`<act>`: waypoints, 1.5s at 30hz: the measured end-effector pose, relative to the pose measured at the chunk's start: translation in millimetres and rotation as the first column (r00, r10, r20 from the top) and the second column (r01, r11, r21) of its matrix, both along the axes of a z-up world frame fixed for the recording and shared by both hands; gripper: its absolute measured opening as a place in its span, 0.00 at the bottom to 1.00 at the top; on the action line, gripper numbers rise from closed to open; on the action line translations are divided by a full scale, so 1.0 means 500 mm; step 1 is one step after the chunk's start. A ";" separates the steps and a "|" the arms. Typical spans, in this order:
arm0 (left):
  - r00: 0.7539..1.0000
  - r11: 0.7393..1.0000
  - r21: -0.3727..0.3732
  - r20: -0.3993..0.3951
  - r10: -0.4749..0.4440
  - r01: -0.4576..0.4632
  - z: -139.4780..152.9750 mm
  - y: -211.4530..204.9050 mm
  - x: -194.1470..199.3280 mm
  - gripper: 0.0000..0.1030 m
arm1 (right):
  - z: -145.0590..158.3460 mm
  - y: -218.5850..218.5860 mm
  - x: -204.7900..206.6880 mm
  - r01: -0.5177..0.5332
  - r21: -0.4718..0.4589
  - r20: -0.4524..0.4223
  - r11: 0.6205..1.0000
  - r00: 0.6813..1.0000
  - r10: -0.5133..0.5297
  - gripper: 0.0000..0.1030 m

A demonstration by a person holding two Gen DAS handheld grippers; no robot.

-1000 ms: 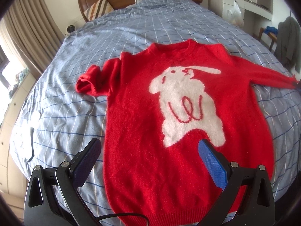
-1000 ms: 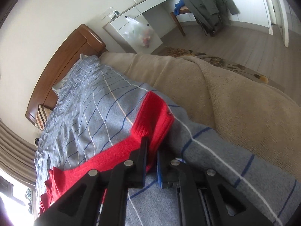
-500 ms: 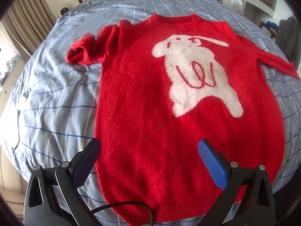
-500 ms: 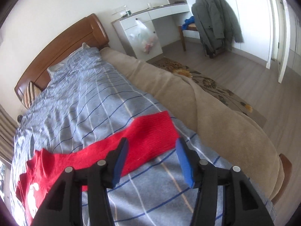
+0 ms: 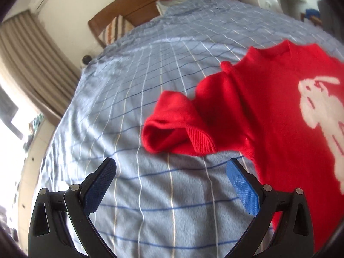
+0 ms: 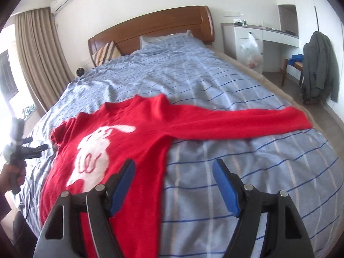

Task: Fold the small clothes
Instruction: 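Release the sleeve with the right gripper and move the left gripper to the other cuff, then grasp the other sleeve cuff with the left gripper, pull it straight, release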

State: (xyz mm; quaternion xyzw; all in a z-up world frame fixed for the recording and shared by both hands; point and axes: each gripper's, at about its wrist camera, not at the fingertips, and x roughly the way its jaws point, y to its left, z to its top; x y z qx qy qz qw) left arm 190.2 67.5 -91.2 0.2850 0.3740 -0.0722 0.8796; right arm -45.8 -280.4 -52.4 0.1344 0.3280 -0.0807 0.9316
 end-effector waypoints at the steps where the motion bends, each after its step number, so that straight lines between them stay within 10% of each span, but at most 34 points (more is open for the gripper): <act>1: 0.999 0.998 0.039 0.003 -0.052 0.052 -0.010 -0.018 0.013 0.98 | -0.006 0.024 0.006 -0.019 0.014 -0.006 1.000 1.000 0.019 0.71; 3: 0.993 0.989 0.084 -0.004 -0.121 0.121 -0.023 -0.041 0.033 0.83 | -0.015 0.067 0.018 -0.050 0.020 -0.021 0.999 0.999 0.050 0.71; 6: 0.984 0.990 -0.011 -0.112 -0.138 0.138 -0.025 -0.033 0.080 0.05 | -0.023 0.115 0.027 -0.093 -0.008 -0.043 0.996 0.995 0.093 0.71; 10: 0.995 0.960 -0.275 -0.101 0.028 -0.055 0.061 0.103 0.111 0.06 | -0.012 0.149 0.021 -0.137 -0.063 -0.052 0.989 0.990 0.134 0.71; 14: 0.951 0.825 -0.475 -0.128 0.280 -0.307 0.159 0.323 0.118 0.05 | -0.001 0.165 0.007 -0.151 -0.087 -0.031 0.985 0.988 0.149 0.72; 18: 0.865 0.689 -0.525 -0.276 0.418 -0.501 0.151 0.473 0.111 0.05 | -0.004 0.180 0.004 -0.157 -0.051 -0.014 0.986 0.988 0.156 0.72; 29: 0.730 0.505 -0.529 -0.451 0.513 -0.682 0.009 0.607 0.028 0.28 | -0.003 0.229 -0.002 -0.186 -0.039 -0.024 0.982 0.983 0.185 0.71; 31: 0.759 0.533 -0.541 -0.417 0.501 -0.650 0.022 0.604 0.022 0.41 | -0.003 0.232 0.001 -0.192 -0.055 -0.032 0.980 0.981 0.190 0.71; 34: 0.856 0.684 -0.516 -0.343 0.386 -0.516 0.042 0.540 0.025 0.63 | -0.005 0.239 0.008 -0.196 -0.063 -0.039 0.979 0.980 0.193 0.72; 37: 0.920 0.841 -0.389 -0.266 0.289 -0.377 0.039 0.436 0.036 0.84 | -0.011 0.249 0.021 -0.196 -0.047 -0.050 0.979 0.980 0.194 0.71; 40: 0.936 0.931 -0.183 -0.218 0.275 -0.316 -0.011 0.349 0.073 0.92 | -0.013 0.269 0.030 -0.209 -0.033 -0.049 0.977 0.977 0.208 0.71; 43: 0.908 0.911 0.098 -0.097 0.409 -0.400 -0.051 0.358 0.120 0.86 | -0.004 0.288 0.034 -0.227 -0.037 -0.046 0.973 0.973 0.226 0.71; 45: 0.852 0.849 0.103 -0.031 0.523 -0.518 -0.021 0.440 0.141 0.89 | 0.008 0.291 0.027 -0.229 -0.051 -0.030 0.972 0.973 0.228 0.71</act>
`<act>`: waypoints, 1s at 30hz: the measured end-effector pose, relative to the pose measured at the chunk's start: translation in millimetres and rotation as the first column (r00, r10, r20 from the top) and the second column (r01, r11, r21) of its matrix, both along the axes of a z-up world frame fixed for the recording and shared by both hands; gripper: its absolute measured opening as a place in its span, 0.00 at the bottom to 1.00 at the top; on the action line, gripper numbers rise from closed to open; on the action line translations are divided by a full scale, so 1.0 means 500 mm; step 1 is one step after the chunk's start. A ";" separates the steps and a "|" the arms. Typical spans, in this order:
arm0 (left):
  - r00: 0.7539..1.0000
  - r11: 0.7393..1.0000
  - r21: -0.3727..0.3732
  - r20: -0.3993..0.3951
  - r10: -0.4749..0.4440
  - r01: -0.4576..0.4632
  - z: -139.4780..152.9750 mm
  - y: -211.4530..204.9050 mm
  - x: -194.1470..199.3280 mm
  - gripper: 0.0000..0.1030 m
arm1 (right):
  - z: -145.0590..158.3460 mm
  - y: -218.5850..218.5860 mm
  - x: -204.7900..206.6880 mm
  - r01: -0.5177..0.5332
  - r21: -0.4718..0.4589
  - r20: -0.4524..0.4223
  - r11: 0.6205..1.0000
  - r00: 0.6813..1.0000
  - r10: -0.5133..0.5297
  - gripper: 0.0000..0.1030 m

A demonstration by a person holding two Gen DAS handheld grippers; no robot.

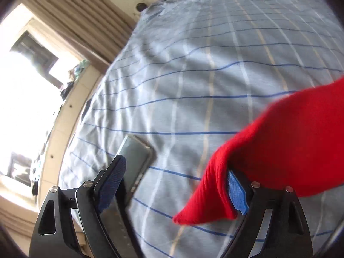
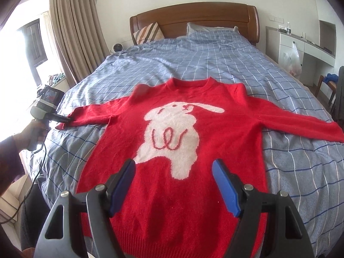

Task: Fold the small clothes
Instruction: 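Grasp the other sleeve cuff with the left gripper, pull it straight, release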

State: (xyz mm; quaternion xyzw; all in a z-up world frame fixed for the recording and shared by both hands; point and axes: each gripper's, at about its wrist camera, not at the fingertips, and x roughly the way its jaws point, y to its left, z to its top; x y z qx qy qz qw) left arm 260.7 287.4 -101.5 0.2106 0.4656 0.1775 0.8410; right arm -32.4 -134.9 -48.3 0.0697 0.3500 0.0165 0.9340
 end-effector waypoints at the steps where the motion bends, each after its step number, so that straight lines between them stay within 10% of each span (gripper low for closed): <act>1: 0.996 0.996 -0.023 0.030 0.084 -0.083 0.026 0.052 0.003 0.89 | 0.005 0.001 -0.004 0.002 -0.012 0.010 1.000 1.000 -0.002 0.72; 5: 0.963 0.937 -0.290 0.123 0.240 -0.196 0.120 0.216 -0.047 0.87 | 0.003 0.002 -0.013 0.002 -0.059 0.014 0.998 1.000 -0.001 0.72; 10: 0.993 0.819 -0.573 0.081 0.082 -0.021 0.083 0.194 -0.093 0.87 | -0.022 0.016 -0.001 -0.019 -0.029 -0.025 0.999 1.000 0.018 0.71; 15: 0.999 0.820 -0.571 0.004 0.043 -0.033 -0.032 0.085 -0.074 0.65 | -0.006 0.055 0.001 -0.056 -0.023 -0.007 0.998 0.998 0.056 0.71; 19: 0.996 0.823 -0.568 0.057 0.076 -0.030 -0.037 0.064 -0.064 0.06 | 0.014 0.079 -0.007 -0.081 -0.073 0.017 0.994 0.996 0.083 0.72; 30: 0.982 0.844 -0.516 0.025 0.187 -0.147 -0.056 0.118 -0.082 0.05 | -0.017 0.071 -0.010 -0.071 -0.048 -0.027 0.996 0.997 0.070 0.71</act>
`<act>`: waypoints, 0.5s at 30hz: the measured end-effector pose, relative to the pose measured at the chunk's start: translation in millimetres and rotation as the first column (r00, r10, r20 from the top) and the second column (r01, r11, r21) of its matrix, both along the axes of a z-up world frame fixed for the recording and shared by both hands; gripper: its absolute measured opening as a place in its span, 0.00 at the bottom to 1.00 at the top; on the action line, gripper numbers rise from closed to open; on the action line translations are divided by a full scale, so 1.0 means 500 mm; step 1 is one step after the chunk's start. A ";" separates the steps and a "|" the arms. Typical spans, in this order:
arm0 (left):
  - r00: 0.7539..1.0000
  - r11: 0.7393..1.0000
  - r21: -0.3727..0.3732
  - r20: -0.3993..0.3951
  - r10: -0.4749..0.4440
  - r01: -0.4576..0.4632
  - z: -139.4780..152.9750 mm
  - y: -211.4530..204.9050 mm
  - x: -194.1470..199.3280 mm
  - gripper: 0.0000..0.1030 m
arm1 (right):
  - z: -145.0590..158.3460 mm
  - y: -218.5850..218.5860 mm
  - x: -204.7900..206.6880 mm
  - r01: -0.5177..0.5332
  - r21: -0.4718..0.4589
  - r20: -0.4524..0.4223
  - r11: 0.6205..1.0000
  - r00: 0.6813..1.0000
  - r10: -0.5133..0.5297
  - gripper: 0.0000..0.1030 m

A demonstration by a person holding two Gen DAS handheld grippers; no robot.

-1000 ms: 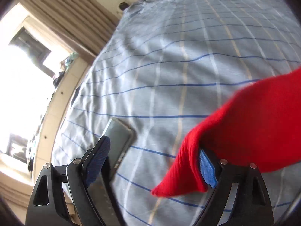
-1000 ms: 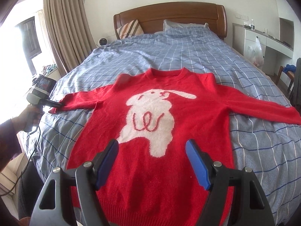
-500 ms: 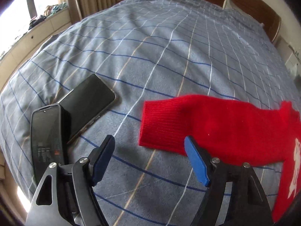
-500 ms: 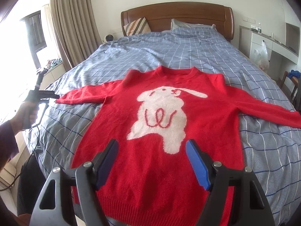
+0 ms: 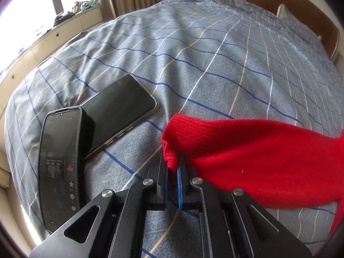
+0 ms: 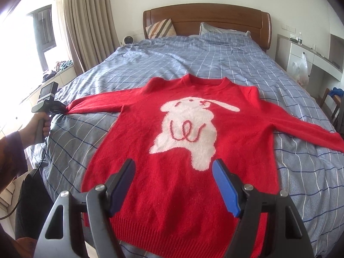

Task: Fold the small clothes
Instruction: 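Grasp the other sleeve cuff with the left gripper, pull it straight, release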

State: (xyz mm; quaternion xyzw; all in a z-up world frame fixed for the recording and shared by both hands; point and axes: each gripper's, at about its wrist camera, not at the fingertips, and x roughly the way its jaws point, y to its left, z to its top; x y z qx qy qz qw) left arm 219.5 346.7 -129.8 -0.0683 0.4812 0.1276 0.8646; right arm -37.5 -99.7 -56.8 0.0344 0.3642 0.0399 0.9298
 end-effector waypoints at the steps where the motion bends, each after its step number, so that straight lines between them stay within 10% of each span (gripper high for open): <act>1: 1.000 1.000 -0.002 0.001 0.006 -0.006 0.001 0.000 0.001 0.05 | -0.001 -0.002 0.001 0.002 0.007 -0.003 1.000 1.000 -0.002 0.71; 7: 0.999 0.998 0.056 0.035 -0.024 0.022 0.045 -0.026 -0.033 0.23 | 0.004 -0.026 -0.010 0.043 0.003 0.013 0.999 0.999 -0.043 0.73; 11: 0.984 0.989 0.118 0.138 -0.108 0.092 0.121 -0.089 -0.109 0.73 | -0.006 -0.052 -0.007 0.100 0.003 0.004 0.995 0.995 -0.100 0.80; 15: 0.932 0.952 0.093 0.197 -0.304 0.291 0.168 -0.230 -0.171 0.87 | -0.017 -0.075 0.003 0.152 0.007 -0.010 0.988 0.988 -0.151 0.80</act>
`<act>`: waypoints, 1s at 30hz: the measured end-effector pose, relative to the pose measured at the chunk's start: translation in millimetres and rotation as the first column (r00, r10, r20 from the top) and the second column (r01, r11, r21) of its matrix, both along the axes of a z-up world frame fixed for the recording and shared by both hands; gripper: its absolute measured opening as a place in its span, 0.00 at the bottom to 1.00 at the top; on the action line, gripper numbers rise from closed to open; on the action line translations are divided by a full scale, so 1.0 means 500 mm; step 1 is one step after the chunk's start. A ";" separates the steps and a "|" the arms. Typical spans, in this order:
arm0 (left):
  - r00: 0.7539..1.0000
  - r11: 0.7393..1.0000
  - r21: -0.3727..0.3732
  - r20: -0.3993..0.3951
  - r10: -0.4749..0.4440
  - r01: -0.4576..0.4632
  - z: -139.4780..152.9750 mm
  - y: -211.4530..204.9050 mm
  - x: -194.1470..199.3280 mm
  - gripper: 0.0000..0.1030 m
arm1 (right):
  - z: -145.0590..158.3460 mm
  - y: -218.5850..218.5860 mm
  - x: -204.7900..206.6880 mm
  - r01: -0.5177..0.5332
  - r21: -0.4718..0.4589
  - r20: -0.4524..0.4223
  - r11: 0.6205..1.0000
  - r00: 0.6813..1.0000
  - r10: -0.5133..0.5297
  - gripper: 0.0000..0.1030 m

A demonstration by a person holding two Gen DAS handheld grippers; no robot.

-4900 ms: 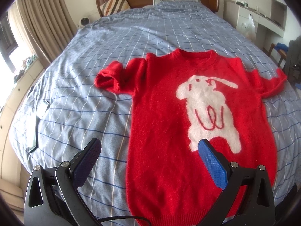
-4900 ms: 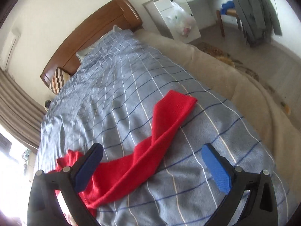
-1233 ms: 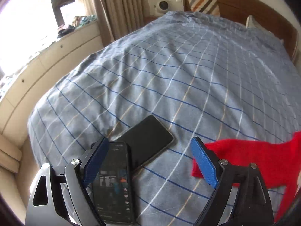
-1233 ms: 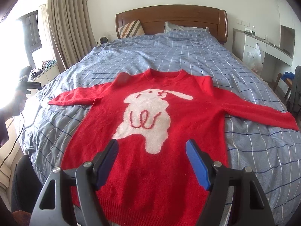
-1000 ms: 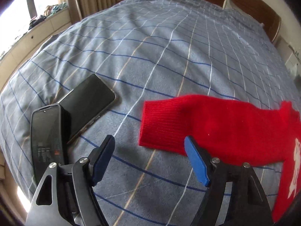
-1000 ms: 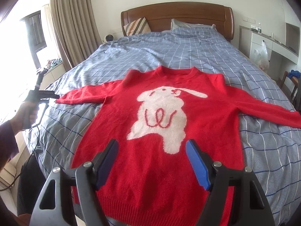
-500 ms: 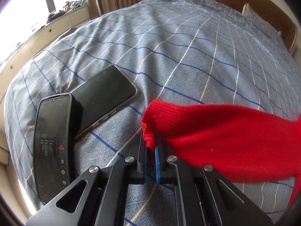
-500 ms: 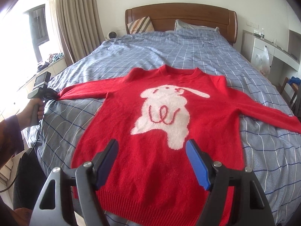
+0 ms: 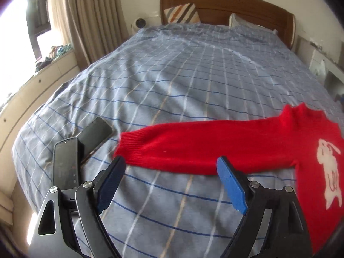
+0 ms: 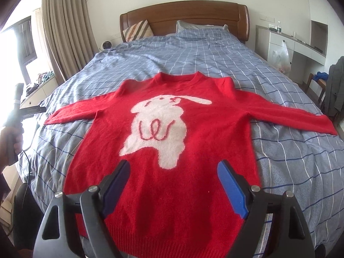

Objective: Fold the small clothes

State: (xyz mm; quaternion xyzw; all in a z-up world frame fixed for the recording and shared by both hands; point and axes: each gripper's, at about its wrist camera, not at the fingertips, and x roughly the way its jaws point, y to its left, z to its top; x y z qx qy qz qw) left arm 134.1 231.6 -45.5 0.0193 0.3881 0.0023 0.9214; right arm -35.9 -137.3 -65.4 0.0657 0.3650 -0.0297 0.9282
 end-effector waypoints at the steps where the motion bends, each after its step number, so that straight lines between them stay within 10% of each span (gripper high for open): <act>1: 0.997 0.997 -0.010 0.002 -0.074 0.074 0.002 -0.047 -0.009 0.89 | -0.002 -0.004 0.004 0.010 0.002 -0.004 1.000 1.000 -0.010 0.80; 8: 0.954 0.955 0.022 0.039 -0.296 0.296 -0.055 -0.298 0.013 0.95 | 0.009 0.002 0.032 0.034 -0.018 0.005 0.999 0.999 -0.034 0.80; 14: 0.958 0.958 0.068 -0.086 -0.274 0.280 -0.193 -0.319 0.080 1.00 | 0.010 0.023 0.050 0.021 -0.032 0.005 0.999 1.000 -0.021 0.82; 30: 0.960 0.958 0.068 -0.063 -0.274 0.278 -0.192 -0.317 0.071 1.00 | -0.006 0.050 0.072 0.011 -0.028 -0.022 1.000 1.000 -0.012 0.82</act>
